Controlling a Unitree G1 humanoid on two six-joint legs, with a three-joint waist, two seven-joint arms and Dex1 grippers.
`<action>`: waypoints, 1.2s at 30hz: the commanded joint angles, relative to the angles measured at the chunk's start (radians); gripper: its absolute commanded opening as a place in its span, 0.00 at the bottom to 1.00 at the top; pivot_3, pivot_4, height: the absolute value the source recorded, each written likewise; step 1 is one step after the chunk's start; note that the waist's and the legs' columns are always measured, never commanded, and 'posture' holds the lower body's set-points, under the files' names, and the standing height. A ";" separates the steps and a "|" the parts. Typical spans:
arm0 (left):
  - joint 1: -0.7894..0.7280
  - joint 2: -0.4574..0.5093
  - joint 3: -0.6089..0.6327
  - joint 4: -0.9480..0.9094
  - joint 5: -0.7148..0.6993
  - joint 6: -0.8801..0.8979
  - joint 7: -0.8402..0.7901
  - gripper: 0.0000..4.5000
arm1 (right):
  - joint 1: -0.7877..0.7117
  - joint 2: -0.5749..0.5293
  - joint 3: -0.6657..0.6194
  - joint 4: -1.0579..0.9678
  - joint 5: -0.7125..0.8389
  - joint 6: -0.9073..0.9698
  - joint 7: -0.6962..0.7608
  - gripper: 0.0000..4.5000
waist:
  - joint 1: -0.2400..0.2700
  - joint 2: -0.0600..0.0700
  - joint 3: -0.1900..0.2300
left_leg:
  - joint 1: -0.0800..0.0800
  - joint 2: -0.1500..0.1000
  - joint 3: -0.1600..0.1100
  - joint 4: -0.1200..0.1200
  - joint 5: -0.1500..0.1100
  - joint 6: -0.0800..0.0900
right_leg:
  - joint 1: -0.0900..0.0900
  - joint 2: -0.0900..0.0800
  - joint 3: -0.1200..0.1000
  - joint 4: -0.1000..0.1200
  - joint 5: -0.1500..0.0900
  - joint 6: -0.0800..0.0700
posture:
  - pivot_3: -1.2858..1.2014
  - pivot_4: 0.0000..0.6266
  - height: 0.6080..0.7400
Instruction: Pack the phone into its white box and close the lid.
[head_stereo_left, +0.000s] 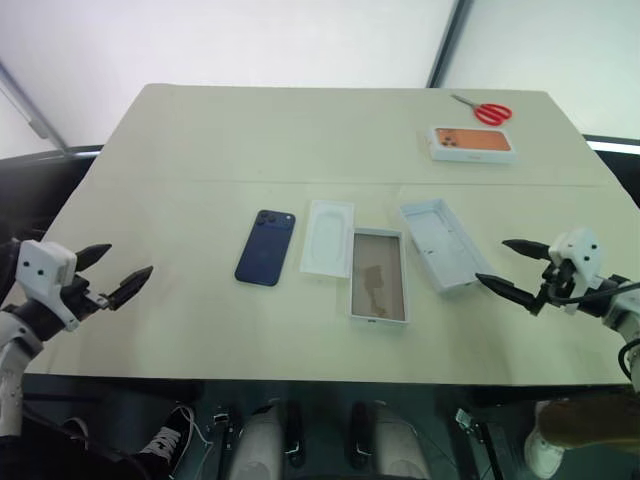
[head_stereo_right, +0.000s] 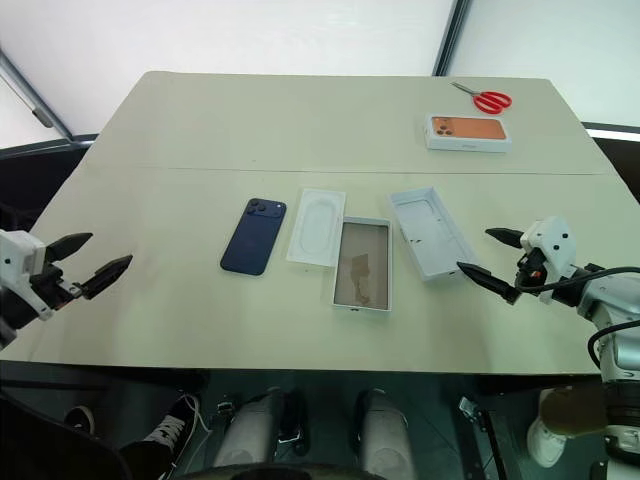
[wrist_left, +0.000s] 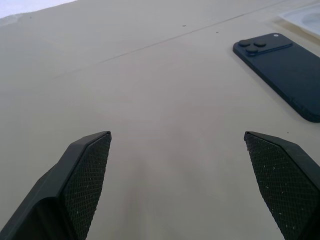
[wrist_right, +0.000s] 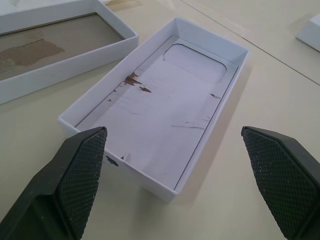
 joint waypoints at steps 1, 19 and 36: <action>-0.001 0.003 0.008 -0.023 0.004 -0.027 -0.002 0.99 | -0.013 -0.015 -0.002 -0.005 -0.003 -0.017 0.003 1.00 | 0.000 0.000 0.000 | 0.000 0.000 0.000 0.000 0.000 0.000 | 0.000 0.000 0.000 0.000 0.000 0.000 | 0.52 0.24 0.98; -0.054 0.001 -0.003 0.004 0.010 -0.018 0.000 0.99 | -0.061 -0.020 0.007 0.046 -0.023 -0.029 0.005 1.00 | -0.001 0.000 0.000 | 0.000 0.000 0.000 0.000 0.000 0.000 | 0.000 0.000 0.000 0.000 0.000 0.000 | 0.52 0.24 0.98; -0.271 -0.111 -0.198 -0.206 -0.086 0.414 0.235 0.99 | -0.191 -0.003 0.085 -0.019 -0.048 -0.019 -0.036 1.00 | 0.000 0.000 0.000 | 0.000 0.000 0.001 0.001 0.002 0.002 | 0.005 0.003 0.000 0.001 0.002 0.004 | 0.52 0.24 0.98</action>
